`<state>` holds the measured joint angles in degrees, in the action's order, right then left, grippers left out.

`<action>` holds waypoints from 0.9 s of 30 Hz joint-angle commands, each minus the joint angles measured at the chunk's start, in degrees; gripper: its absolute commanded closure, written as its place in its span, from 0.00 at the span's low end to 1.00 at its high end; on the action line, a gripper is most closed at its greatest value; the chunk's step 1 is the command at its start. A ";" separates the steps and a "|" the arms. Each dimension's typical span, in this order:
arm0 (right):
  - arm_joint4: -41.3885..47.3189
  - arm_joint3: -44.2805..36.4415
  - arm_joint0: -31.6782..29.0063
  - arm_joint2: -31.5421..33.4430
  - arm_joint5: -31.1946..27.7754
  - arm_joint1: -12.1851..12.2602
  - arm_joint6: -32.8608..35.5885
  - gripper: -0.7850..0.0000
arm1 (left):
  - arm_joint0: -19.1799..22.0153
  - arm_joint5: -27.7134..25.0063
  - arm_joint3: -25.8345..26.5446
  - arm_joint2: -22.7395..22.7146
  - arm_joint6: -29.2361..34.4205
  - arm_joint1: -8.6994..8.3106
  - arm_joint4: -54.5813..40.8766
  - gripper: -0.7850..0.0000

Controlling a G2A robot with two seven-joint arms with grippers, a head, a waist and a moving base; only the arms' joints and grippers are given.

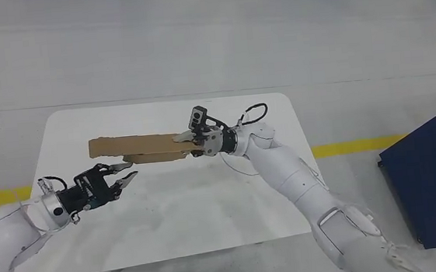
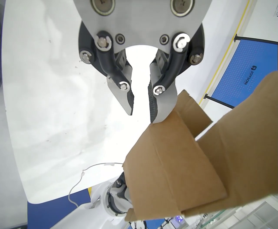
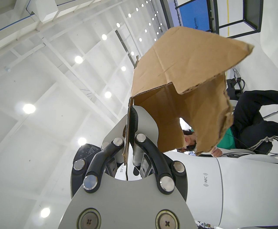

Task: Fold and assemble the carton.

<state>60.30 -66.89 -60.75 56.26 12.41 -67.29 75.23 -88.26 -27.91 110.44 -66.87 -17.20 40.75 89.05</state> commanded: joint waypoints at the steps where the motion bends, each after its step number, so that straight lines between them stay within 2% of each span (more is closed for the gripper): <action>1: 0.01 -0.14 -0.22 0.42 0.09 0.07 -0.05 1.00 | -1.30 0.45 -0.53 -0.64 -2.31 -0.03 -0.26 0.76; 2: -0.07 -0.25 -0.31 0.53 0.13 0.08 -0.15 1.00 | -1.94 0.52 -0.96 -1.05 -3.98 -0.06 -0.46 0.77; 5: -0.54 -0.76 -0.61 0.63 0.35 0.10 -0.39 1.00 | -3.57 0.72 -2.56 -2.39 -7.51 -0.21 -0.18 0.86; 7: -0.89 -1.10 -0.77 0.51 0.66 0.08 -0.47 1.00 | -4.04 0.47 -2.98 -2.98 -8.23 -0.23 0.17 0.87; 15: -2.51 -2.14 -0.90 -0.69 1.63 -0.23 -1.33 1.00 | -1.92 -1.76 0.52 -1.49 -1.78 0.44 2.24 0.84; 17: -2.64 -2.19 -0.84 -0.94 1.74 -0.34 -1.50 1.00 | -0.90 -2.51 1.42 -0.54 0.62 0.73 2.78 0.80; 21: -2.78 -1.98 -0.71 -1.04 1.74 -0.46 -1.61 1.00 | 0.55 -3.10 2.31 1.08 3.61 1.33 2.67 0.64; 27: -2.75 -1.88 -0.89 -0.61 1.77 -0.45 -1.07 1.00 | 0.63 -3.38 1.80 1.28 4.23 1.69 2.82 0.55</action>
<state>57.49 -68.78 -61.60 55.55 14.13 -67.75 74.08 -87.47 -31.29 112.32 -65.41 -12.87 42.43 91.78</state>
